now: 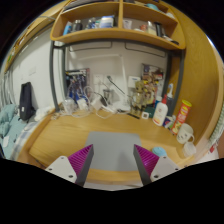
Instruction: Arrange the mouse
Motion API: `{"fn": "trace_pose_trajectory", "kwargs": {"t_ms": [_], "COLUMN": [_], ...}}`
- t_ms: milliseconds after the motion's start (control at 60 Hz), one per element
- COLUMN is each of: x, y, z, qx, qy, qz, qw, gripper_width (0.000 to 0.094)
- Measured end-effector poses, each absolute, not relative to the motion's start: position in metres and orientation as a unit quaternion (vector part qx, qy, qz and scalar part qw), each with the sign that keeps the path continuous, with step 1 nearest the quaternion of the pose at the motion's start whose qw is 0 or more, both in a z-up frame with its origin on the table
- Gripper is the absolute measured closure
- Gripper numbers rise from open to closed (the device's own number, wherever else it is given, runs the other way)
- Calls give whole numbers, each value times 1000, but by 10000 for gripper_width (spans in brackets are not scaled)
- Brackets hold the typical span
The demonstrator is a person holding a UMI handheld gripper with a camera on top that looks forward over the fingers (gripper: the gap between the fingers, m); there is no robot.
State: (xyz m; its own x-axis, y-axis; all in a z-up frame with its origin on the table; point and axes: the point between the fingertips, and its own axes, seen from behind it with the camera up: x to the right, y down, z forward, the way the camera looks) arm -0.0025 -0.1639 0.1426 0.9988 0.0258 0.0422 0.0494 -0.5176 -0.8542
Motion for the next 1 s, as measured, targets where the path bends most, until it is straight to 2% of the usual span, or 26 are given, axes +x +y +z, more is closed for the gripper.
{"fn": "trace_pose_trajectory", "kwargs": {"t_ms": [150, 383, 567, 833, 950, 967, 1000], "x": [69, 157, 198, 213, 216, 216, 215], "y": [-176, -182, -160, -109, -95, -94, -93], "z": [86, 36, 11, -10, -12, -12, -12], "qx": [-881, -895, -899, -901, -898, -898, -898], "qy": [8, 45, 54, 42, 45, 46, 46], "qz": [-38, -63, -62, -37, -24, -23, -22], "qw": [472, 440, 430, 430, 436, 437, 437], "gripper_width": [139, 140, 142, 158, 278, 266, 376]}}
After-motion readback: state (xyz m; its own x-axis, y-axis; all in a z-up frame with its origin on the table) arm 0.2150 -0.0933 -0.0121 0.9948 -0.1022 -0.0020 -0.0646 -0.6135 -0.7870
